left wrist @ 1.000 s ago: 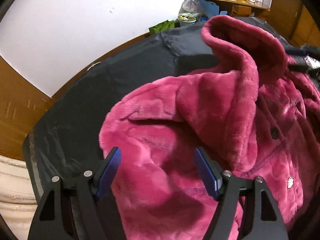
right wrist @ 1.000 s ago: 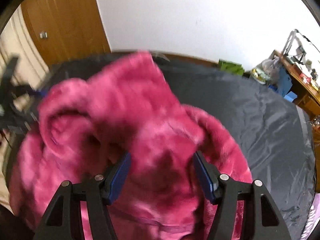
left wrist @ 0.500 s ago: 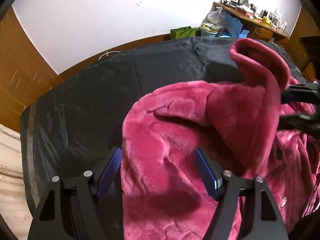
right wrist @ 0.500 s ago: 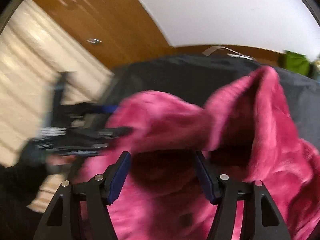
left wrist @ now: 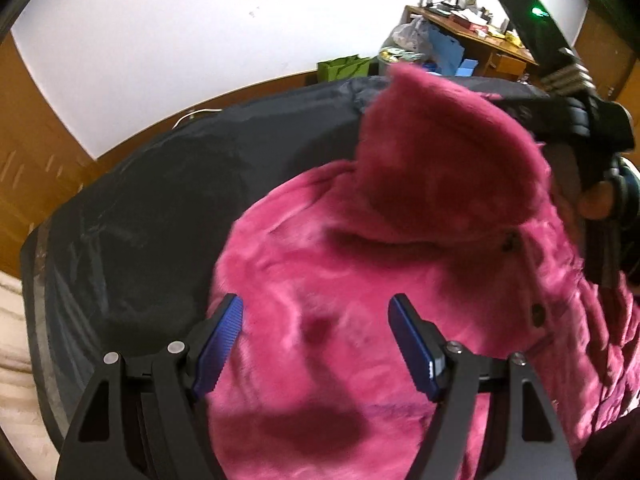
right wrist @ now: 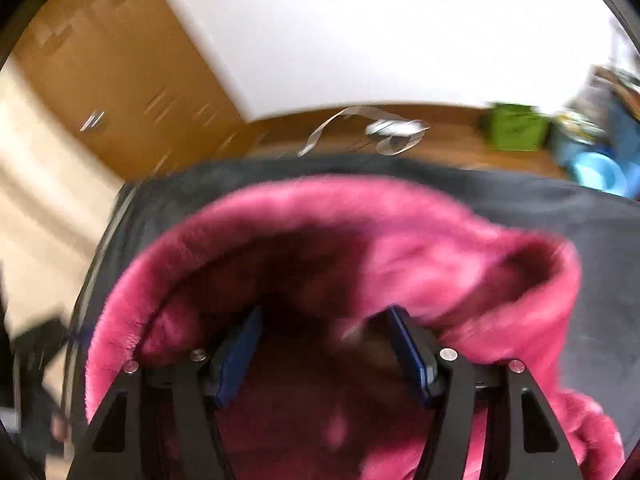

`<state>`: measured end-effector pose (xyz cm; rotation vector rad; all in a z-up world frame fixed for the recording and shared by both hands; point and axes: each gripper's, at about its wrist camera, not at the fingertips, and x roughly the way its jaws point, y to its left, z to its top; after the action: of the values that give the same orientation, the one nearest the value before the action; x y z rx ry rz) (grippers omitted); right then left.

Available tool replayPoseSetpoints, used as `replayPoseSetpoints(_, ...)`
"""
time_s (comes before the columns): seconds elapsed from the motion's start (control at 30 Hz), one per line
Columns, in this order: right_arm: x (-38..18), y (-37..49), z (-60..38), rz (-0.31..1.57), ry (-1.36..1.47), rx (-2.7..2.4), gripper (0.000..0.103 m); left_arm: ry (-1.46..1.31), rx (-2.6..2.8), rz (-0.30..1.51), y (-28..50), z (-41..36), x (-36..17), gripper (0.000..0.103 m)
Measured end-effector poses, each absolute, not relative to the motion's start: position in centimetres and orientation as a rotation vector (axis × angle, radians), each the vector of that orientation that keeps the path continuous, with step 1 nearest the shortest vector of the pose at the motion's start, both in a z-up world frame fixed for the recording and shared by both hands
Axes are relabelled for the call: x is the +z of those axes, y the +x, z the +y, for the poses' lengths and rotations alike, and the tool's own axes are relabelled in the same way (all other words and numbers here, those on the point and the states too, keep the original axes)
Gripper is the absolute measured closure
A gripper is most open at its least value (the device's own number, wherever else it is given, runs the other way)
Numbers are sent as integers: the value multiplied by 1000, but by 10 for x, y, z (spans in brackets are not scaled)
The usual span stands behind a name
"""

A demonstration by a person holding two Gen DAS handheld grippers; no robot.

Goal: Fold clothes

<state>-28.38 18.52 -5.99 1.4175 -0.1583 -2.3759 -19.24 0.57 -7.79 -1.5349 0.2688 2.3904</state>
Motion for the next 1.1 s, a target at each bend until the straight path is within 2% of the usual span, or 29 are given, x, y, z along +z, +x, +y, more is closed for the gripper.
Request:
replayPoseSetpoints(0.17, -30, -264, 213, -257, 1308, -2431, 37, -1493, 2373, 164, -212, 34, -77, 25)
replayPoseSetpoints(0.33, 7, -214, 257, -323, 1200, -2555, 37, -1551, 2378, 156, -243, 66, -95, 25)
replayPoseSetpoints(0.57, -50, -171, 289, -197, 1502, -2489, 37, -1668, 2397, 115, -273, 85, -122, 25)
replayPoseSetpoints(0.77, -75, -179, 336, -328, 1620, -2562, 37, -1675, 2425, 141, -279, 89, -131, 20)
replayPoseSetpoints(0.83, -79, -185, 335, -265, 1623, -2568, 37, -1668, 2422, 142, -279, 88, -130, 18)
replayPoseSetpoints(0.97, -83, -188, 311, 67, 1616, -2565, 30, -1695, 2414, 117, -274, 79, -120, 18)
replayPoseSetpoints(1.1, -79, -185, 312, 61, 1631, -2541, 29, -1695, 2433, 96, -253, 65, -101, 18)
